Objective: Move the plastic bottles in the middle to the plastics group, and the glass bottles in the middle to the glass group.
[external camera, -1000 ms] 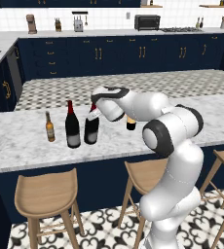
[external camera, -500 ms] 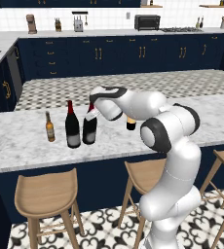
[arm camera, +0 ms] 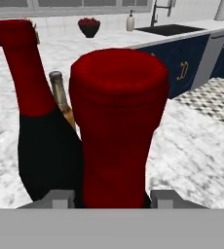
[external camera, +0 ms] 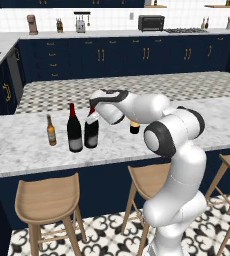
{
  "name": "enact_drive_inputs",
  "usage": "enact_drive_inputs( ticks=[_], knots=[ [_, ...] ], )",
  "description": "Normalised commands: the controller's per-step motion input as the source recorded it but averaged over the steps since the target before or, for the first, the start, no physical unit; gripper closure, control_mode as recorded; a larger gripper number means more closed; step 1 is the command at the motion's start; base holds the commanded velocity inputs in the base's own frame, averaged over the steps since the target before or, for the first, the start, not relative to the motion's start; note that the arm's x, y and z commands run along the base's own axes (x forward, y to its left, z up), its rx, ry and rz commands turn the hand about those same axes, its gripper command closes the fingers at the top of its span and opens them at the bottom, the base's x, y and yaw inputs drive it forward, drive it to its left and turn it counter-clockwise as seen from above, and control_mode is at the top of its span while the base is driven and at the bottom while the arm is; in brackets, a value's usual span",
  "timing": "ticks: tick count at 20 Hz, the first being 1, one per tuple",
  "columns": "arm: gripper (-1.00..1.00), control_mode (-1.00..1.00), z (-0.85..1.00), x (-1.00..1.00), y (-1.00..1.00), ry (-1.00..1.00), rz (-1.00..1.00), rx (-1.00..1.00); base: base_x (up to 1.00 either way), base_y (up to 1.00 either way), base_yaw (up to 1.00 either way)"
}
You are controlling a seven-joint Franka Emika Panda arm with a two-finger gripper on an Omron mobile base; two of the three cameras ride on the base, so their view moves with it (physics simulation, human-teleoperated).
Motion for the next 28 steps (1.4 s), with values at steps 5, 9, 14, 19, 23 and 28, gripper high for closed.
enact_drive_inputs(
  ticks=[5,9,14,19,23,28],
  knots=[
    [-1.0,-1.0,0.03,0.02,-0.01,0.0,0.01,0.0,0.0,0.0,0.0],
    [-1.0,-1.0,0.26,0.0,-0.03,0.0,0.03,0.0,0.0,0.0,0.0],
    [-1.0,-1.0,0.48,-0.03,-0.12,0.0,0.01,0.0,0.0,0.0,0.0],
    [-1.0,-1.0,0.65,-0.1,-0.36,0.03,0.0,0.0,0.0,0.0,0.0],
    [-1.0,-1.0,0.75,-0.1,-0.53,0.13,-0.02,-0.03,0.0,0.0,0.0],
    [-1.0,-1.0,0.7,-0.06,-0.75,0.19,-0.09,-0.07,0.0,0.0,0.0]
  ],
)
